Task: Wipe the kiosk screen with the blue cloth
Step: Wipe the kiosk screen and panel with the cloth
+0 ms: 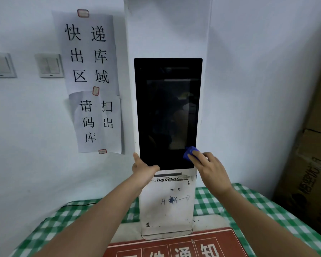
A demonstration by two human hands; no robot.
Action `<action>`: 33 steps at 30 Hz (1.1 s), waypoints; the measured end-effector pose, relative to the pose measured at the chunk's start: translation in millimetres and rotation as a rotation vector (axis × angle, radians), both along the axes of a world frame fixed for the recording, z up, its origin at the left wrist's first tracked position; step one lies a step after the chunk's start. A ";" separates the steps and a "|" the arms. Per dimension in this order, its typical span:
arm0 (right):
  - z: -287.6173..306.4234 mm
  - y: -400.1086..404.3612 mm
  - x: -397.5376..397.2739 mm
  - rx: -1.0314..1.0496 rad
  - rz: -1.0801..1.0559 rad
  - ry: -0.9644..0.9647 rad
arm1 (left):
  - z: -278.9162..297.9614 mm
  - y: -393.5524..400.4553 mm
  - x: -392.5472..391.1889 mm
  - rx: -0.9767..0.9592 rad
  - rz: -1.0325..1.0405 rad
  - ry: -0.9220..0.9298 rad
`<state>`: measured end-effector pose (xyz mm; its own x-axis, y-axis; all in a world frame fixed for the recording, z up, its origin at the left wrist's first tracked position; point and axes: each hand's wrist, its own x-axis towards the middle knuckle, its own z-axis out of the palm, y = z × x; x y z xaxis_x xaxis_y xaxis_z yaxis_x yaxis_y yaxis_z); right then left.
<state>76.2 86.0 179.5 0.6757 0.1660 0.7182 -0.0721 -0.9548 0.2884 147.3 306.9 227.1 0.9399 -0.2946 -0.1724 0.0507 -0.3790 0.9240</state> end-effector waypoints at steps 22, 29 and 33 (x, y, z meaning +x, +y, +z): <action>-26.7 -1.0 -4.5 -0.006 0.004 0.140 | -1.1 2.8 1.7 0.003 -0.022 0.013; 11.1 11.6 11.5 0.111 0.020 -0.061 | -0.4 1.8 0.6 0.014 -0.008 0.019; -27.7 13.5 7.0 0.068 0.057 0.056 | -0.8 2.6 1.1 0.042 -0.007 0.016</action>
